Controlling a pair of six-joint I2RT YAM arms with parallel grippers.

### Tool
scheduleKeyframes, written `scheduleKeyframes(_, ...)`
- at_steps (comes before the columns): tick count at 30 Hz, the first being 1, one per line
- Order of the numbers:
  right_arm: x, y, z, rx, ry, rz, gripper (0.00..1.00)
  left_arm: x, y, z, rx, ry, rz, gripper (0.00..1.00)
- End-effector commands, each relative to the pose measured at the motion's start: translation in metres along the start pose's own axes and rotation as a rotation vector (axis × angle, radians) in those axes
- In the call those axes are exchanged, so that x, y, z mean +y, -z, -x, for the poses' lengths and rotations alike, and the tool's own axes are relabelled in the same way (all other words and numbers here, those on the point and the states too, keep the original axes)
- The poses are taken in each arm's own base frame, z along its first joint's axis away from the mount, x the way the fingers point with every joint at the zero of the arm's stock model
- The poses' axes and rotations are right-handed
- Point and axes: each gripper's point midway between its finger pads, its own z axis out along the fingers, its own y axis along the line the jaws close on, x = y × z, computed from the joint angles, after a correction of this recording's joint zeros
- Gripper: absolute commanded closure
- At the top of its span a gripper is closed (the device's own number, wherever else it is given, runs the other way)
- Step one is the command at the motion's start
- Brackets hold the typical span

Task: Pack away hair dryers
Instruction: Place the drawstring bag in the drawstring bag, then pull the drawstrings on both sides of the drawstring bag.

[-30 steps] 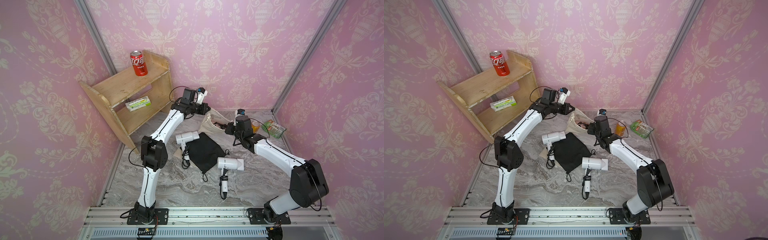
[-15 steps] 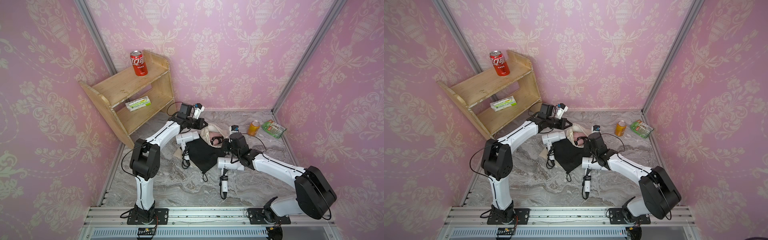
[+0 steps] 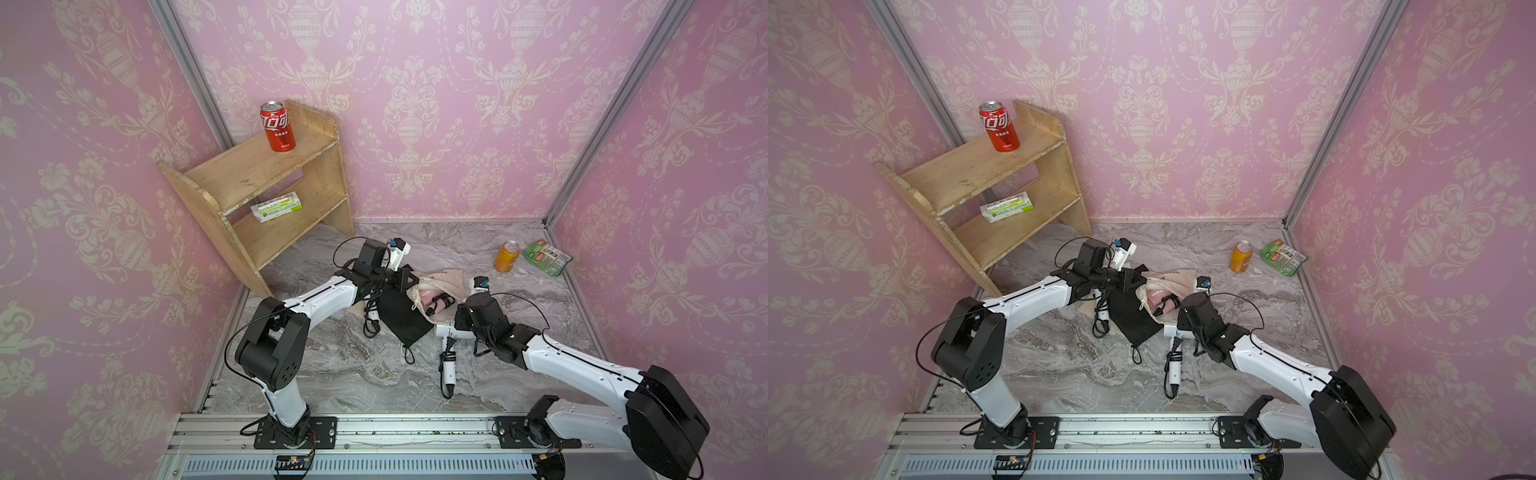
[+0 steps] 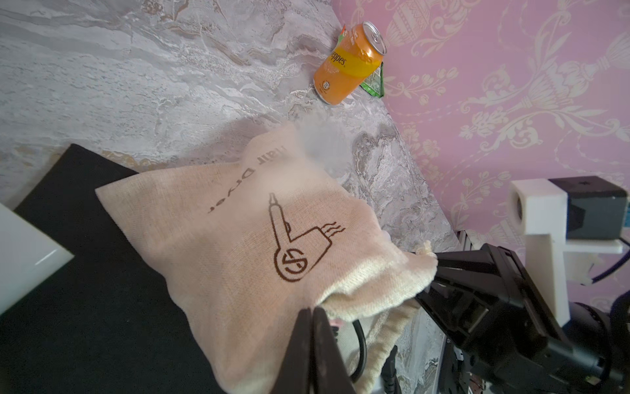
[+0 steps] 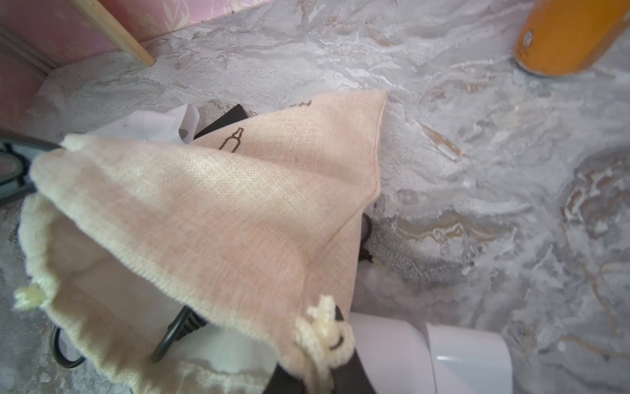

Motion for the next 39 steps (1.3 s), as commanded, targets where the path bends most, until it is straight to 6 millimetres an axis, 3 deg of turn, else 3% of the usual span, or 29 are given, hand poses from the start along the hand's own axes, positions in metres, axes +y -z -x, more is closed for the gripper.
scheduleKeyframes(1, -0.007, 0.01, -0.008, 0.012, -0.007, -0.009, 0.49, -0.009, 0.013, 0.008, -0.056, -0.027, 0.026, 0.73)
scheduleKeyframes(3, -0.008, 0.017, -0.007, 0.012, -0.005, 0.005, 0.25, -0.009, 0.02, 0.008, -0.065, -0.027, 0.056, 0.5)
scheduleKeyframes(4, -0.007, 0.022, -0.005, 0.009, -0.002, 0.016, 0.19, -0.009, 0.025, 0.009, -0.074, -0.024, 0.075, 0.41)
scheduleKeyframes(6, -0.007, 0.029, -0.001, 0.007, 0.001, 0.02, 0.13, -0.006, 0.035, 0.01, -0.085, -0.008, 0.126, 0.3)
scheduleKeyframes(9, -0.008, 0.041, 0.005, -0.005, -0.004, 0.026, 0.1, -0.006, 0.05, 0.008, -0.093, 0.042, 0.176, 0.24)
scheduleKeyframes(16, -0.005, 0.058, 0.025, 0.003, -0.068, 0.022, 0.09, -0.009, 0.077, -0.008, -0.106, 0.259, 0.216, 0.2)
scheduleKeyframes(23, 0.005, 0.045, 0.041, 0.164, -0.288, 0.12, 0.1, -0.002, 0.084, -0.029, -0.121, 0.541, 0.229, 0.22)
scheduleKeyframes(32, 0.008, 0.045, 0.057, 0.181, -0.45, 0.198, 0.11, 0.03, 0.061, -0.064, -0.177, 0.946, 0.217, 0.32)
scheduleKeyframes(39, 0.003, 0.046, 0.06, 0.147, -0.47, 0.214, 0.12, 0.044, 0.038, -0.069, -0.222, 1.105, 0.2, 0.37)
